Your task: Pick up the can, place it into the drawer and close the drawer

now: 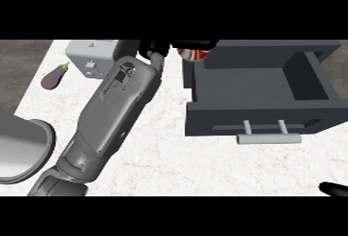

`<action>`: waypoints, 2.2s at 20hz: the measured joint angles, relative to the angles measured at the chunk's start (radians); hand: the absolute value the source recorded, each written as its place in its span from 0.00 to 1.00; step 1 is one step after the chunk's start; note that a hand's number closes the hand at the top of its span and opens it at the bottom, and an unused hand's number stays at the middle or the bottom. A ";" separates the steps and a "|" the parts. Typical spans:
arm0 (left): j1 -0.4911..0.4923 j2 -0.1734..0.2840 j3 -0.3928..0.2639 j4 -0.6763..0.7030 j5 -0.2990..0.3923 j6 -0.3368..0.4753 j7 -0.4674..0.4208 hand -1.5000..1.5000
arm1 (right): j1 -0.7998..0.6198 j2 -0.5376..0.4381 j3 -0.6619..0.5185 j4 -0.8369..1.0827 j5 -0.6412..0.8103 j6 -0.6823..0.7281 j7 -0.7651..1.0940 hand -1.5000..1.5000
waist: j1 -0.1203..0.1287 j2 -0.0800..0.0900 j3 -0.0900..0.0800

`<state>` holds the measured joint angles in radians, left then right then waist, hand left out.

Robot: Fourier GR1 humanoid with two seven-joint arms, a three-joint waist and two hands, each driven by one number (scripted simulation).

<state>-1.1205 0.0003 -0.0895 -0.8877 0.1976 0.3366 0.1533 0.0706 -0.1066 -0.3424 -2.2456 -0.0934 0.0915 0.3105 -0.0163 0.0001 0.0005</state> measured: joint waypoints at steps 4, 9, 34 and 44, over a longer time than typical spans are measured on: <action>-0.110 0.000 -0.011 0.079 0.019 0.035 0.020 1.00 | -0.016 -0.002 0.007 -0.010 0.006 -0.010 0.020 0.00 | -0.007 0.003 0.000; -0.220 0.000 -0.039 0.186 0.053 0.069 0.030 1.00 | -0.009 0.008 0.022 -0.011 0.017 -0.005 0.000 0.00 | -0.015 0.005 0.000; -0.486 0.000 -0.218 0.552 0.251 0.278 -0.057 0.00 | -0.115 -0.045 0.055 0.000 0.034 -0.008 0.062 0.00 | -0.083 0.024 0.003; -0.489 0.000 -0.212 0.575 0.332 0.310 -0.115 0.00 | -0.200 -0.139 0.119 0.061 0.191 0.039 -0.028 0.00 | -0.084 0.032 0.003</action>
<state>-1.6090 0.0002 -0.3018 -0.3125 0.5296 0.6466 0.0387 -0.1298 -0.2452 -0.2230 -2.1851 0.0972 0.1300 0.2822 -0.1000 0.0317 0.0033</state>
